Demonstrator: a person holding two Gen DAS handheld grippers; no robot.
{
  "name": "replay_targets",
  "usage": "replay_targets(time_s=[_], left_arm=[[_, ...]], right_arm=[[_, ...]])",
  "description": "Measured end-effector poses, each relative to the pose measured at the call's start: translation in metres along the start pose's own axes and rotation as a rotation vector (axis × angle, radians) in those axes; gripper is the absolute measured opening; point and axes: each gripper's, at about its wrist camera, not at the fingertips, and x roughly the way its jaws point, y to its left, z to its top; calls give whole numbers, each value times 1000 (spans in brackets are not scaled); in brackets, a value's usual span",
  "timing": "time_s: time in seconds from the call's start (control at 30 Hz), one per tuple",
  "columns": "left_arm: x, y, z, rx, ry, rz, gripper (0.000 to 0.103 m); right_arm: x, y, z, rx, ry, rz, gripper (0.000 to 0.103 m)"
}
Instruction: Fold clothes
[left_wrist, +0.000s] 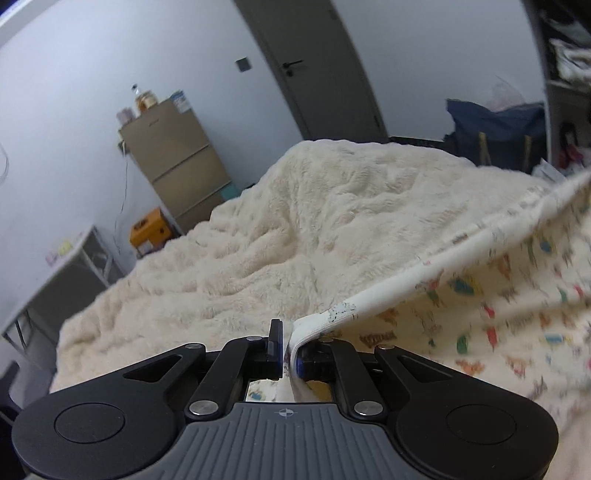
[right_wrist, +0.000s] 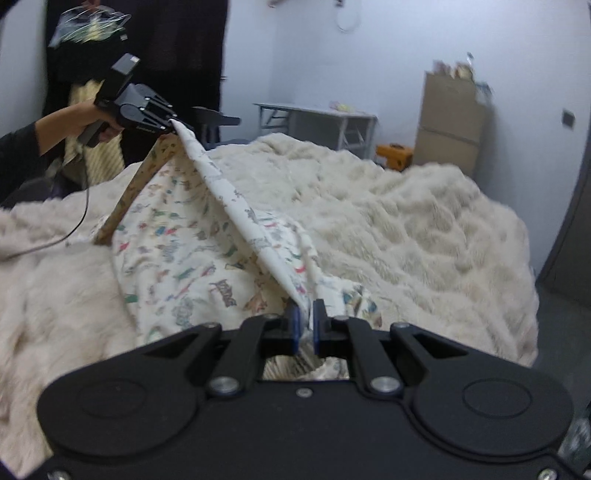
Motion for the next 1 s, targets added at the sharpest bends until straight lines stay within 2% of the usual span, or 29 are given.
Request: replay_targets(time_s=[0.13,0.33,0.4,0.43,0.47,0.57,0.6,0.63,0.67,0.7,0.73,0.77,0.87,0.93,1.0], left_arm=[[21,-13,13,19,20,11,6],[61,-24,19,-16,72,-1,7],[75,-29,14,-27,89,7,13],[83,-32,10,-45,99,18,23],[92,-35,5,-65,110,30,38],[117,-41,-10,-135,151,61,49],[123,-40,-15,-165,174,82,54],[128,-40,-20,-194,197,105,64],[129,-40,-25,-217,202,113,72],[129,-39,-28,-228,201,110,77],[126,-38,-32,-242,195,99,88],[121,-36,-36,-256,188,88,94],[96,-33,-43,-251,138,104,99],[73,-29,-49,-282,91,117,103],[41,-22,-58,-347,24,123,103]], right_arm=[[-6,-8,-11,77,10,-13,5],[-6,-28,-19,186,13,-42,4],[7,-30,-24,200,51,-77,8],[14,-31,-26,206,70,-95,10],[21,-31,-29,213,89,-113,11],[18,-19,-31,208,76,-179,24],[14,-16,-31,212,59,-202,29],[6,-12,-30,218,41,-225,43],[-2,-8,-29,224,23,-248,49],[-10,-3,-28,230,5,-270,50],[-20,0,-28,249,-24,-279,57],[-29,3,-29,277,-47,-285,68],[-58,11,-30,362,-116,-303,84],[-87,19,-36,480,-163,-247,84],[-104,28,-44,572,-158,-182,84]])
